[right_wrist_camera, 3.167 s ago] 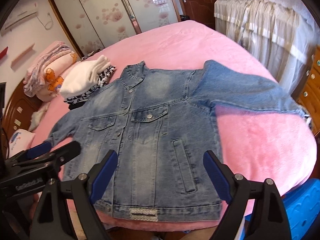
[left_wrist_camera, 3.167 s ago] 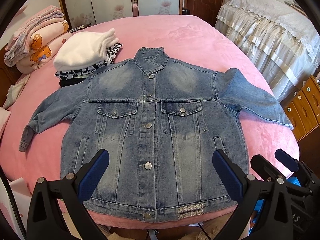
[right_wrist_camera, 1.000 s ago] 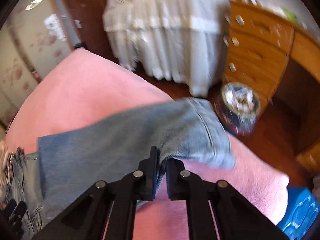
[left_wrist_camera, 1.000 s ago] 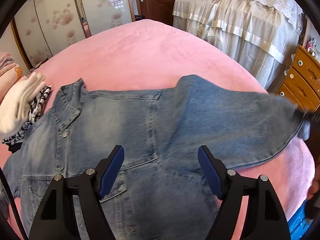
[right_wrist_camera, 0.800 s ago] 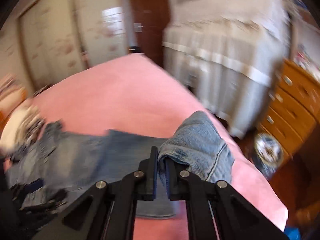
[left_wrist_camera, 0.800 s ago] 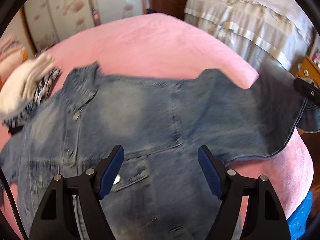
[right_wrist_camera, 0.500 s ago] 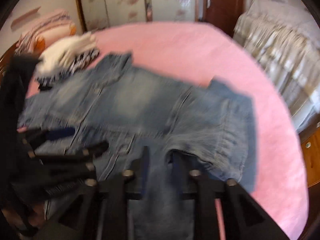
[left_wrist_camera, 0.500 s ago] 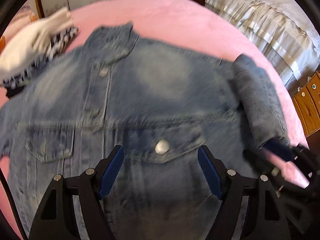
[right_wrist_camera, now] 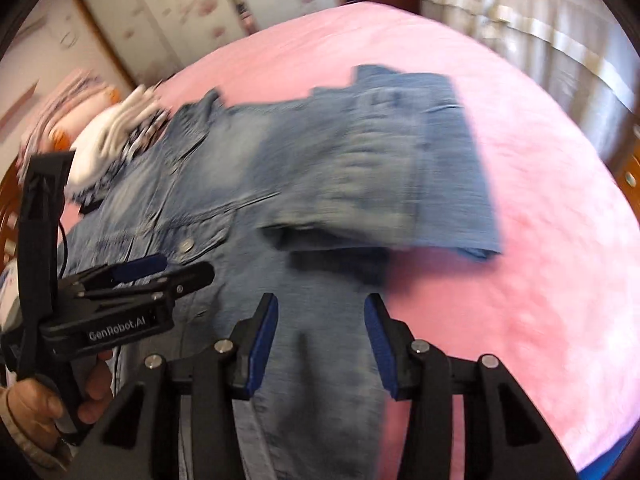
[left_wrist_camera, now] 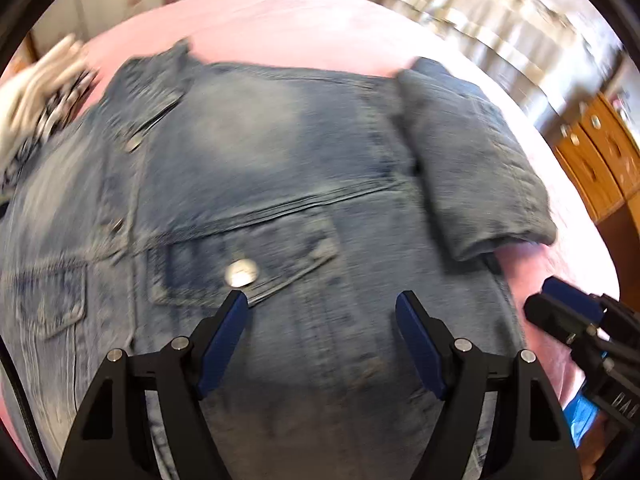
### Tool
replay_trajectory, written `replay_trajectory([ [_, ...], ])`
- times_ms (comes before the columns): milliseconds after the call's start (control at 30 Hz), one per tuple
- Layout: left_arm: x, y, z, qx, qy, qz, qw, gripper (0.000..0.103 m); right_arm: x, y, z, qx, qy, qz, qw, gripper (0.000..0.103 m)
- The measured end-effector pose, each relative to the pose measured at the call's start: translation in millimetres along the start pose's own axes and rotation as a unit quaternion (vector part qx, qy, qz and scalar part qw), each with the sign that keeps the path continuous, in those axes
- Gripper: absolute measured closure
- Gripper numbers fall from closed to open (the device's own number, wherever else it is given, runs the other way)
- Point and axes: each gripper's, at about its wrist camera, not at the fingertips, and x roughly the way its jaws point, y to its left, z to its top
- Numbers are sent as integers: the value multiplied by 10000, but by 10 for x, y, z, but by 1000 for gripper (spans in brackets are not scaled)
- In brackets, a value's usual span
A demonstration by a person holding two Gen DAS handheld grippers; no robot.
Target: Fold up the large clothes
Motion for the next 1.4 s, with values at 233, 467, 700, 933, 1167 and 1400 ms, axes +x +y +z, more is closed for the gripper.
replay_trajectory([
  [233,99,-633,247,920,-24,155,9956,28,-114,-478,-183,760,43,-45,9971,58],
  [467,33,-984,618,1232,-395,60,9916,28,-133,-577,-317,798,48,-209,9966,58],
  [700,80,-736,981,779,-173,-366,9961,97,-107,-501,-329,773,82,-226,9967,58],
  [933,-770,250,1173,-371,-1442,-159,9887,96,-113,-410,-302,627,80,-274,9976,58],
  [1167,-415,1328,556,-1120,-528,187,9921,78,-39,-240,-329,491,159,-183,9985,58],
  [1400,-296,2095,191,-2235,-331,-200,9739,63,15,-51,-321,271,227,-146,9993,58],
])
